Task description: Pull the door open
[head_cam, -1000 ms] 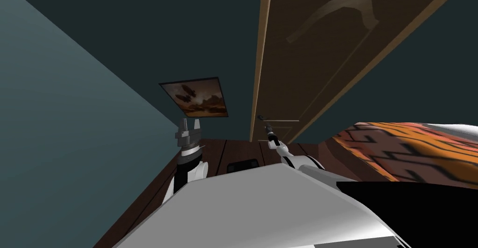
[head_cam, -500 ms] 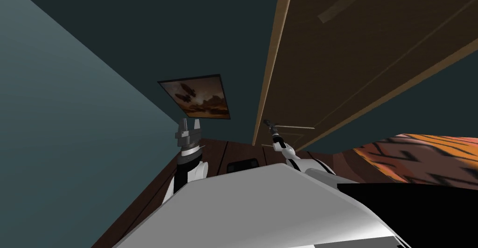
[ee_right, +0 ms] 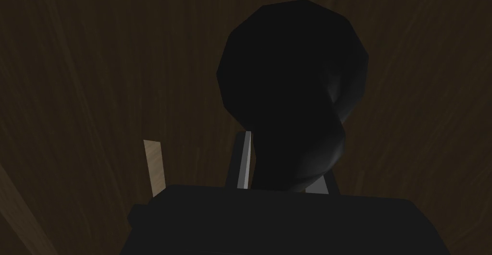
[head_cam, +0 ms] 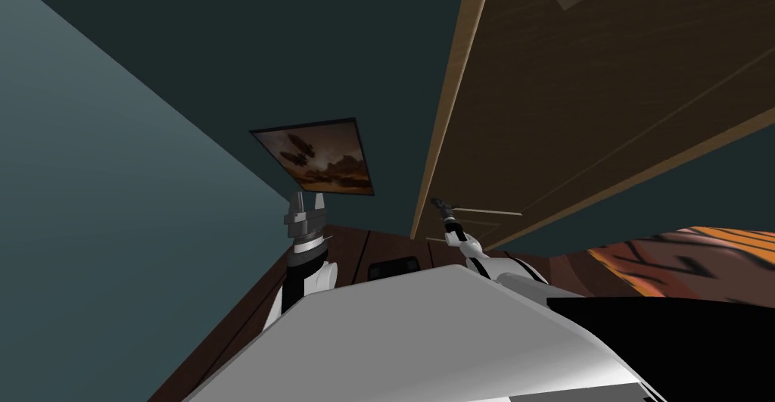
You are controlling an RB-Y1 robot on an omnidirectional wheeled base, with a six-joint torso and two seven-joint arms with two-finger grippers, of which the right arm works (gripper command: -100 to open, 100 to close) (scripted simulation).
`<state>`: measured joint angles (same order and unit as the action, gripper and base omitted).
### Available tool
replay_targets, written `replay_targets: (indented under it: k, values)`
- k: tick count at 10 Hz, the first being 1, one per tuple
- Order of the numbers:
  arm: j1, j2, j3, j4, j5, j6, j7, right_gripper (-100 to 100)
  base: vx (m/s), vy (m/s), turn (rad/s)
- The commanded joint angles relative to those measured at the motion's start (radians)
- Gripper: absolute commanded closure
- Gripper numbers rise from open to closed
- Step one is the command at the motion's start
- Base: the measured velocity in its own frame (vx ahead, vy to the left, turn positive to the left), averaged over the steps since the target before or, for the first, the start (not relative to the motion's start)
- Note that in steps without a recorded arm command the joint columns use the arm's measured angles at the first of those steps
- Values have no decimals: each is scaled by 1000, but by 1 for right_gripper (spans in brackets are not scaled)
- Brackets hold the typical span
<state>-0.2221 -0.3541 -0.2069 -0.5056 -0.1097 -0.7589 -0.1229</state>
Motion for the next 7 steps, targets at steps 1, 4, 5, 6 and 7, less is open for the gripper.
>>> replay_targets:
  k: [1, 4, 5, 6, 7]
  values:
    - [2, 1, 1, 1, 1, 1, 2, 100, -29, 4, 6]
    - [2, 1, 1, 1, 1, 1, 2, 100, -8, 1, 1]
    - [7, -4, 15, -1, 9, -3, -15, 100, -135, -30, 91]
    - [8, -6, 19, -2, 11, -4, -20, 100, -175, -49, 100]
    - [11, -10, 28, -5, 16, -7, -30, 100, -177, -49, 84]
